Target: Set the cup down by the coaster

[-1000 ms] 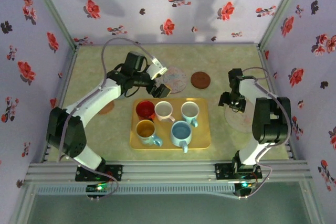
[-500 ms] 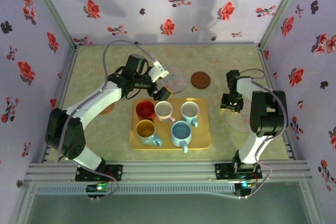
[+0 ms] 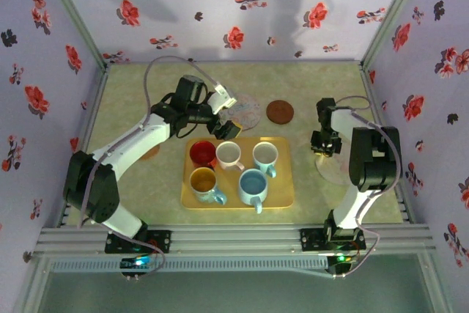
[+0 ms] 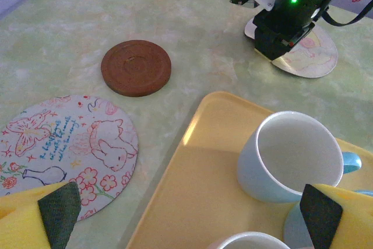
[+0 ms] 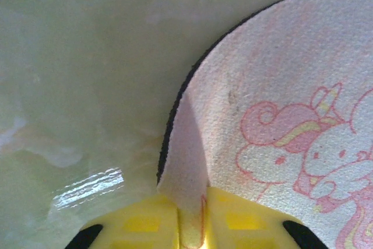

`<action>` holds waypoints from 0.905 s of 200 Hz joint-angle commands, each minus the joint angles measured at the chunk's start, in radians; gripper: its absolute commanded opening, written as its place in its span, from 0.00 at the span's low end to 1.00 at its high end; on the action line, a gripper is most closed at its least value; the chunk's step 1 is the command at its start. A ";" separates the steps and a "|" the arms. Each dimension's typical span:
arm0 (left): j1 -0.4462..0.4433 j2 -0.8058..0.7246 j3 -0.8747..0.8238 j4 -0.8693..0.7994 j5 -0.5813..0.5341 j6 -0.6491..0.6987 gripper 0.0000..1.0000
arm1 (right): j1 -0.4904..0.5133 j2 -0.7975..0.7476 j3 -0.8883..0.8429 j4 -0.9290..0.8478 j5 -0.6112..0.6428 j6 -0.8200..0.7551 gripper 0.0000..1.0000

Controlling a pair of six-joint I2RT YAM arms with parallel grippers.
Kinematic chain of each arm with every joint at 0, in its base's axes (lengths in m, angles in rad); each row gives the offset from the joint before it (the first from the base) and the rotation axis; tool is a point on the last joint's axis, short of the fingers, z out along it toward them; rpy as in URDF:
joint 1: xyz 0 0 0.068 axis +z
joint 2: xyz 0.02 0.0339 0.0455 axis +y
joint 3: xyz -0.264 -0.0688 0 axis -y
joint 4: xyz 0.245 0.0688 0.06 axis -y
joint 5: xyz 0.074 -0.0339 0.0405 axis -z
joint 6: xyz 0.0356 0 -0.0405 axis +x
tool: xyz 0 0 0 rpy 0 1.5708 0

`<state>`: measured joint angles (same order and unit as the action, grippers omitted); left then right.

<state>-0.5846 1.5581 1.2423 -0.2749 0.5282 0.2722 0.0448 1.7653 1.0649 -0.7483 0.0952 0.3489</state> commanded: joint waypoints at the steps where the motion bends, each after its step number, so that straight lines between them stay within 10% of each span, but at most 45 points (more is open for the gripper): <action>1: -0.009 -0.003 -0.004 0.027 0.018 -0.009 0.99 | -0.002 -0.031 0.002 0.027 -0.008 0.004 0.05; 181: -0.018 0.052 0.016 0.067 0.009 -0.022 0.99 | -0.019 0.304 0.515 0.026 -0.034 -0.041 0.00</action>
<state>-0.5961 1.5871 1.2423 -0.2367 0.5282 0.2649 0.0395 2.0300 1.5124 -0.7303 0.0746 0.3222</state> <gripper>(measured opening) 0.994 0.057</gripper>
